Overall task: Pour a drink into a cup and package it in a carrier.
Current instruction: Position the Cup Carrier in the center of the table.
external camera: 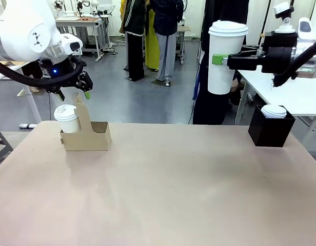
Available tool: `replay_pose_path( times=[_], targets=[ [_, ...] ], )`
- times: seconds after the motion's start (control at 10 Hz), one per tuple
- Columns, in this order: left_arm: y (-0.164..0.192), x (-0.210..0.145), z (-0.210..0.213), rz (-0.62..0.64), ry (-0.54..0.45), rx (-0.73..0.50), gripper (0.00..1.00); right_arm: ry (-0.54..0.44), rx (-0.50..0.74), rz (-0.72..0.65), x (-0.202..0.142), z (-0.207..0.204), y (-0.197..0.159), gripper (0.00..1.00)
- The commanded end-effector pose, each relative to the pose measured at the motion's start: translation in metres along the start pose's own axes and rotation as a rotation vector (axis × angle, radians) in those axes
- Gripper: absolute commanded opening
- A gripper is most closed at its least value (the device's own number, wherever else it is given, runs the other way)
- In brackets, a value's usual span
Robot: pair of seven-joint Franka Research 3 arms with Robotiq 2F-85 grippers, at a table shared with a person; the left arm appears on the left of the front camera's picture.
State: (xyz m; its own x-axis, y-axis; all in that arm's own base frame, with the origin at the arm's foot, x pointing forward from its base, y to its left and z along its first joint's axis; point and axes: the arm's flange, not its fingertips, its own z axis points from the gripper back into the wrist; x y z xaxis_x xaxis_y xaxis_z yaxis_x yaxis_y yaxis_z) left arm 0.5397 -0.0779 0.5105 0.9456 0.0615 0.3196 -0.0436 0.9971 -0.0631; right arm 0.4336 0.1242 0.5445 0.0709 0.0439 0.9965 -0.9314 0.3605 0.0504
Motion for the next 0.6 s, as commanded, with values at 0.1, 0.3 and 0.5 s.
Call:
replay_pose_path(
  times=[0.1, 0.3, 0.5],
  targets=[
    [-0.0023, 0.0106, -0.0046, 0.058, 0.009, 0.043, 0.41, 0.002, -0.012, 0.014, 0.0031, -0.0020, 0.0008, 0.80],
    [-0.0060, 0.0116, -0.0077, 0.063, 0.008, 0.052, 0.00, 0.002, -0.012, 0.014, 0.0031, -0.0020, 0.0008, 0.80],
    [-0.0094, 0.0123, -0.0094, 0.055, 0.010, 0.052, 0.00, 0.002, -0.012, 0.014, 0.0031, -0.0020, 0.0008, 0.80]
  ],
)
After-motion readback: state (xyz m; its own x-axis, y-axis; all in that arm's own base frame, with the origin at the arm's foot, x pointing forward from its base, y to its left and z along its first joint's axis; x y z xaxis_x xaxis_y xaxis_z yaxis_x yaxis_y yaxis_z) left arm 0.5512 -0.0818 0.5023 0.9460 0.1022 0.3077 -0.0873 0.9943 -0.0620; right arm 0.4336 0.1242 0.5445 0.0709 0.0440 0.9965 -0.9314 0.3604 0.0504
